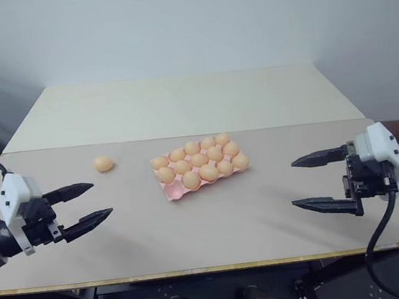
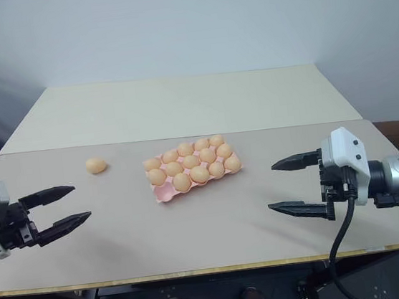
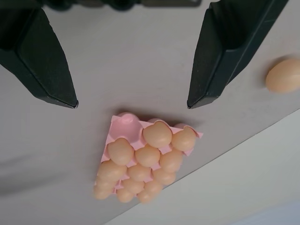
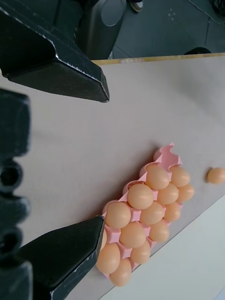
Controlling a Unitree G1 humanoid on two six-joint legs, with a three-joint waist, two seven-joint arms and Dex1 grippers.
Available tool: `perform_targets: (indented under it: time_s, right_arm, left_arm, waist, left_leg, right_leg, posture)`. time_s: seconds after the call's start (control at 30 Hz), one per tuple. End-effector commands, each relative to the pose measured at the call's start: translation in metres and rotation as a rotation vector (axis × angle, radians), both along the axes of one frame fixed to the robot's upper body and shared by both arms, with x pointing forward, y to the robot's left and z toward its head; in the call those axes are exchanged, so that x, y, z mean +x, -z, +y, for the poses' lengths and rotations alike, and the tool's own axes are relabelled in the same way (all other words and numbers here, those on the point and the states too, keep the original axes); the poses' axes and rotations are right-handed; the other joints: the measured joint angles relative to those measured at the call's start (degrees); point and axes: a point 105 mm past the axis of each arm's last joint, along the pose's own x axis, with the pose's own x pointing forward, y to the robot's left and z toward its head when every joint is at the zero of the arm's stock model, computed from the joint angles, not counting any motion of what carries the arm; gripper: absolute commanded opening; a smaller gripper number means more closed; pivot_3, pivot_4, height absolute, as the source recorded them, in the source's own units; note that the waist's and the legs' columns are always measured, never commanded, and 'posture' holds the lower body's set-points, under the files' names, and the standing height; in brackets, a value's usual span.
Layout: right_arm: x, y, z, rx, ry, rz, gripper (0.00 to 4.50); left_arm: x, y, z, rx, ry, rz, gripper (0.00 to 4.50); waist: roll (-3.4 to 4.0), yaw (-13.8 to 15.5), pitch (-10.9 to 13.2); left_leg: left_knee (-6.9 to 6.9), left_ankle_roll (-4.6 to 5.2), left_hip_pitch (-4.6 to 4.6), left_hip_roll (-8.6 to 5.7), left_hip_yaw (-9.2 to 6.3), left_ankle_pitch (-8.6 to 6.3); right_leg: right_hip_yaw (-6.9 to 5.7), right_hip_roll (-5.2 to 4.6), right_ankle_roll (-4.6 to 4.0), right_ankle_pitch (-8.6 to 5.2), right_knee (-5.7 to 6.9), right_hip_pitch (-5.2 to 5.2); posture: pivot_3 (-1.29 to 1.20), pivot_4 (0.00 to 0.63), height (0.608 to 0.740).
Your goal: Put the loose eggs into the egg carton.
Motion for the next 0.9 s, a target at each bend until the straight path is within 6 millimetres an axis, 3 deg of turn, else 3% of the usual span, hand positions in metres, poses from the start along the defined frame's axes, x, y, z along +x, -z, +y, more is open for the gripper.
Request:
perform_targets:
  time_s: [0.03,0.2,0.5,0.73,0.9]
  right_arm:
    - [0.001,-0.01,0.002,0.004,-0.021,-0.051,4.5]
    - [0.003,-0.011,0.006,0.007,-0.033,-0.061,4.5]
    - [0.004,-0.011,0.007,0.012,-0.032,-0.088,4.5]
    - [-0.004,-0.015,0.008,0.013,-0.022,-0.103,4.5]
    - [-0.01,-0.016,0.007,0.013,-0.004,-0.098,4.5]
  left_arm:
    - [0.011,-0.009,0.003,-0.004,-0.059,-0.055,4.04]
    - [0.056,-0.007,0.014,-0.015,-0.215,-0.052,4.04]
    - [0.153,-0.004,0.024,-0.024,-0.415,-0.067,4.04]
    - [0.199,0.019,0.03,0.004,-0.567,-0.02,4.04]
    - [0.214,0.027,0.024,0.028,-0.657,-0.024,4.04]
  waist:
    - [0.0,0.0,0.0]
    - [0.0,0.39,0.0]
    - [-0.06,0.6,0.0]
    - [-0.09,0.21,0.0]
    - [-0.13,0.06,0.01]
  left_leg:
    - [0.0,0.0,0.01,0.0,0.0,0.0]
    - [0.0,0.02,0.05,-0.04,-0.02,0.02]
    - [0.0,0.11,-0.04,-0.08,-0.04,0.06]
    - [0.01,0.11,-0.05,-0.09,-0.07,0.06]
    - [0.01,0.11,-0.1,-0.09,-0.07,0.06]
  right_leg:
    - [0.0,0.0,0.0,0.0,0.0,0.0]
    - [-0.02,0.0,0.0,0.0,0.0,0.11]
    - [-0.01,0.08,0.36,0.23,-0.07,0.15]
    - [-0.04,0.08,0.39,0.25,-0.04,0.16]
    - [-0.05,0.07,0.42,0.26,-0.07,0.16]
  posture:
    - [0.0,0.15,0.74]
    - [0.0,0.15,0.74]
    - [0.0,0.15,0.74]
    - [0.0,0.15,0.74]
    - [0.0,0.15,0.74]
